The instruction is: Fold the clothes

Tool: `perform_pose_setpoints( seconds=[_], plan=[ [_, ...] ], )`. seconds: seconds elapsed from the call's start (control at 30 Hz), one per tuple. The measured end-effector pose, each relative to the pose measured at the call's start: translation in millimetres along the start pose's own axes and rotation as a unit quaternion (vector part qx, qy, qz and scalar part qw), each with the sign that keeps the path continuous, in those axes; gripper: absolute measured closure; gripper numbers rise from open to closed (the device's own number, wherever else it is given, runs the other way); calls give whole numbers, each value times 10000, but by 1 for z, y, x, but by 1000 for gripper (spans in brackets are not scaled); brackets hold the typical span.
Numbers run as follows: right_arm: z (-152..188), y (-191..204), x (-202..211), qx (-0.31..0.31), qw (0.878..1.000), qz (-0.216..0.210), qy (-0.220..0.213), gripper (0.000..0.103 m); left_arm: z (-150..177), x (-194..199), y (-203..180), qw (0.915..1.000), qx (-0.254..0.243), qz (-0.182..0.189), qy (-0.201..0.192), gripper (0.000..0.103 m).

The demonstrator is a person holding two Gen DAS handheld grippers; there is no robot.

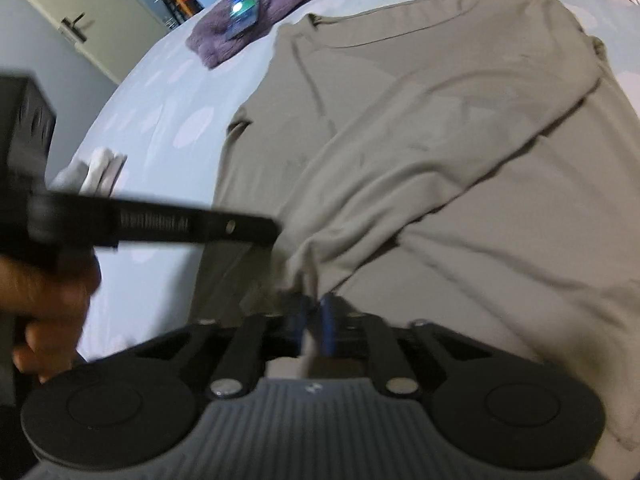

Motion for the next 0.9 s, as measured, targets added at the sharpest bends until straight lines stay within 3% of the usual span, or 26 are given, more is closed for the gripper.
perform_pose_setpoints(
  seconds=[0.3,0.5,0.67,0.73,0.8,0.9],
  plan=[
    [16,28,22,-9,9982,-573,153,103,-1,8,5,9993,-209,-307,7,103],
    [11,23,30,498,9977,134,-449,96,-5,12,9,9923,-550,-1108,-64,103],
    [2,-1,45,711,9937,502,-710,94,-2,32,-5,9969,-306,-653,-329,103],
    [-2,-14,53,850,9904,701,-834,83,5,40,-18,9979,-237,-427,-417,98],
    [-4,-36,65,1090,9856,966,-854,72,21,43,-30,9990,-96,-278,-343,86],
    [-5,-79,88,1290,9815,1260,-644,70,50,44,-41,9991,260,-293,-154,73]
  ],
)
Point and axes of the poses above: each gripper's, at about its wrist camera, not at the fingertips, and x roughly against the way its jaws point, y to its left, z to its underside, the point moved 7 cm from there along -x, roughly the way its jaws point, and after that the axes turned 11 degrees about z, right-handed, at the moved point
